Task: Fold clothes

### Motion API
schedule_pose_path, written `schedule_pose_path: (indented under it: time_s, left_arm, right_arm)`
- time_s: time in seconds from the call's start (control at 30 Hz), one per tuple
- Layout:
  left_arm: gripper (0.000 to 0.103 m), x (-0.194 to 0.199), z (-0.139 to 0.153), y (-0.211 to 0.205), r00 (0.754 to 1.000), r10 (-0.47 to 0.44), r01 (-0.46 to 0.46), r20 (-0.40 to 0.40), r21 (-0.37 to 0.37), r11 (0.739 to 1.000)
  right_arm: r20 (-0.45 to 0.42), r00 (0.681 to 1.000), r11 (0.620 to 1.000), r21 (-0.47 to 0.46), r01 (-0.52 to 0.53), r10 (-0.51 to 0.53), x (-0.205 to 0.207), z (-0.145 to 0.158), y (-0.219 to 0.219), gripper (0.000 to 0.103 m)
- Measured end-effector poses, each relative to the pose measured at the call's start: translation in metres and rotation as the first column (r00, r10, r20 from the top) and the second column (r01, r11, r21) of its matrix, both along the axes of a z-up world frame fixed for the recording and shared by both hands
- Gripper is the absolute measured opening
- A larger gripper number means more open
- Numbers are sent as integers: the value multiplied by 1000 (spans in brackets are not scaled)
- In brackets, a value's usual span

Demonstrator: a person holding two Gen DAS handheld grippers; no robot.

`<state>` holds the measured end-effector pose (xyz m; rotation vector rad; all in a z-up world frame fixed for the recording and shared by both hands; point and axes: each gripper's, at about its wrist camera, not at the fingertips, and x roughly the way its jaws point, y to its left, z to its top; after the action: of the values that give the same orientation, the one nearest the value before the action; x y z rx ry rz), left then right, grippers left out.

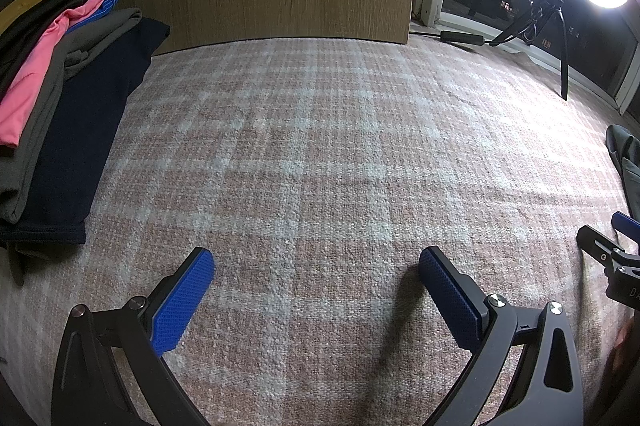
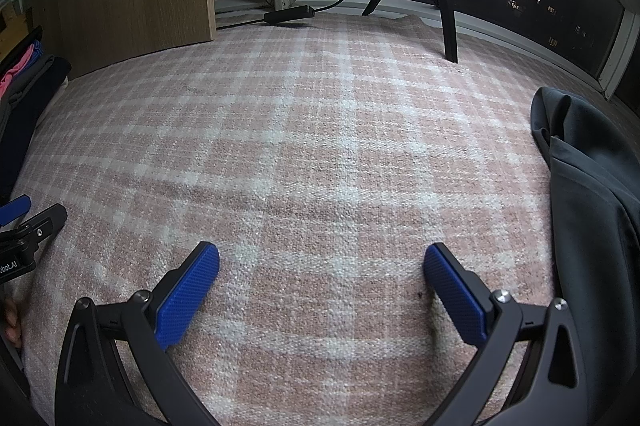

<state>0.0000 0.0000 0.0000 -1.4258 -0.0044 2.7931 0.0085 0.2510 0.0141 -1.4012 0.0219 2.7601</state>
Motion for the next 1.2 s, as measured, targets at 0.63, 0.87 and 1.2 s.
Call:
schedule_pose_path:
  time_s: [0.63, 0.87, 1.2]
  left_arm:
    - [103, -2, -3, 3, 1000, 8, -8, 0, -1, 1000]
    - [103, 1, -3, 0, 1000, 9, -9, 0, 0, 1000]
    - [102, 0, 8, -5, 999, 0, -1, 32, 7, 1000]
  right_arm:
    - [3, 1000, 1000, 2, 3, -3, 0, 1, 0, 103]
    - [13, 1000, 1000, -1, 7, -7, -4, -1, 0, 103]
    - [2, 997, 996, -43, 72, -72, 8, 23, 3, 103]
